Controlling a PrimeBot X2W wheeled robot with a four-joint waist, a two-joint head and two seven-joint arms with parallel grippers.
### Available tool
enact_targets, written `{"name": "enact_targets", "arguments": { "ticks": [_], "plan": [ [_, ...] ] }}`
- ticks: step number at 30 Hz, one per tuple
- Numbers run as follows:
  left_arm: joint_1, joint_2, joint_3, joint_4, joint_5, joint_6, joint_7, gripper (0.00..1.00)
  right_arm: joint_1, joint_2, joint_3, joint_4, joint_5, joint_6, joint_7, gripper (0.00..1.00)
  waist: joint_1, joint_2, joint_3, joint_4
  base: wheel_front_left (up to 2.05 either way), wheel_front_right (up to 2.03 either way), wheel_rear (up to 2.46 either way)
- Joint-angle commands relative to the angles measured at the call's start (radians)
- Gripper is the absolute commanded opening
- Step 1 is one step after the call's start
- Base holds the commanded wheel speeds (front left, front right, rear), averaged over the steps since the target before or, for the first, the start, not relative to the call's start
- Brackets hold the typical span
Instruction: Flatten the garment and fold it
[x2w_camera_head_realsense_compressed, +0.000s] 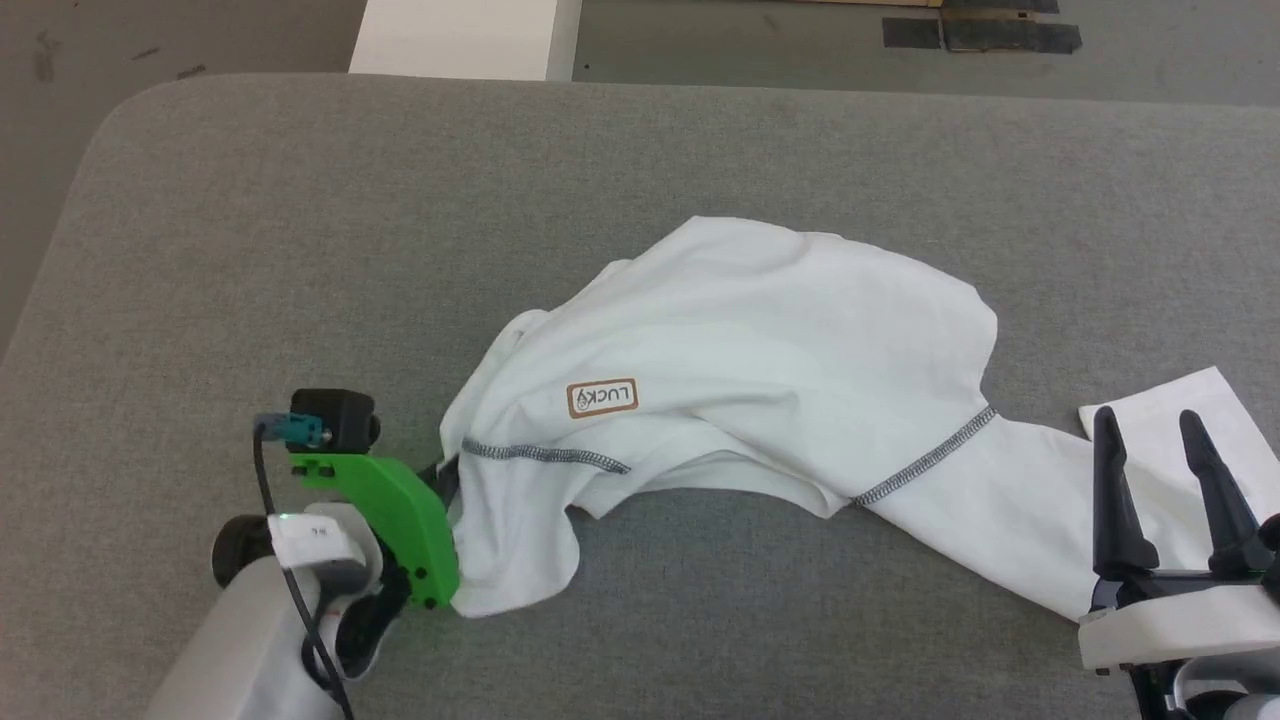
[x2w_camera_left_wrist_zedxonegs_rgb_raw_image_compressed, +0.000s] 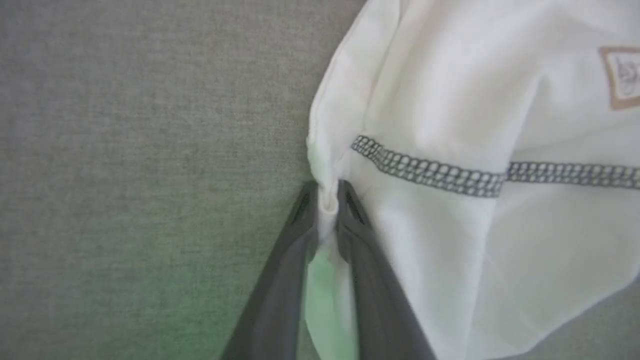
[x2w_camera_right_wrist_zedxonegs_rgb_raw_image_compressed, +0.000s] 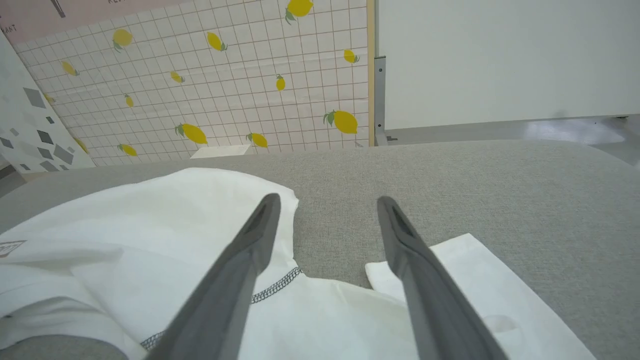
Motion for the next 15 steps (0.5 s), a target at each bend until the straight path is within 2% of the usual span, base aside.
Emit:
{"name": "enact_targets", "arguments": {
  "ticks": [1,5,8,12,13,15],
  "plan": [
    [-0.015,-0.015,0.007,0.000,0.038,0.011,-0.083,0.00,-0.013,0.000,-0.002,-0.001,0.000,-0.002,-0.002,1.00,-0.0001,0.0000,-0.007,0.006,0.00,0.00,0.00],
    [-0.032,-0.026,0.078,-0.056,0.117,0.081,-0.327,0.00,-0.012,0.000,-0.004,0.002,0.002,-0.002,-0.005,1.00,-0.0001,0.0000,-0.019,0.020,0.00,0.00,0.00],
    [-0.006,-0.037,0.130,-0.136,0.148,0.144,-0.452,0.00,-0.008,0.000,-0.005,0.004,0.003,-0.002,-0.006,1.00,-0.0001,0.0000,-0.027,0.029,0.00,0.00,0.00],
    [0.097,-0.070,0.217,-0.263,0.179,0.274,-0.589,0.00,-0.001,0.000,-0.004,0.004,0.006,-0.002,-0.008,1.00,-0.0001,0.0000,-0.030,0.036,0.00,0.00,0.00],
    [0.143,-0.090,0.241,-0.284,0.182,0.319,-0.609,0.00,0.000,0.000,-0.003,0.005,0.008,-0.002,-0.009,1.00,-0.0001,0.0000,-0.029,0.037,0.00,0.00,0.00],
    [0.231,-0.135,0.258,-0.290,0.162,0.377,-0.607,0.00,0.002,0.000,-0.002,0.007,0.010,-0.002,-0.011,1.00,-0.0001,0.0000,-0.026,0.037,0.00,0.00,0.00]
  ]
}}
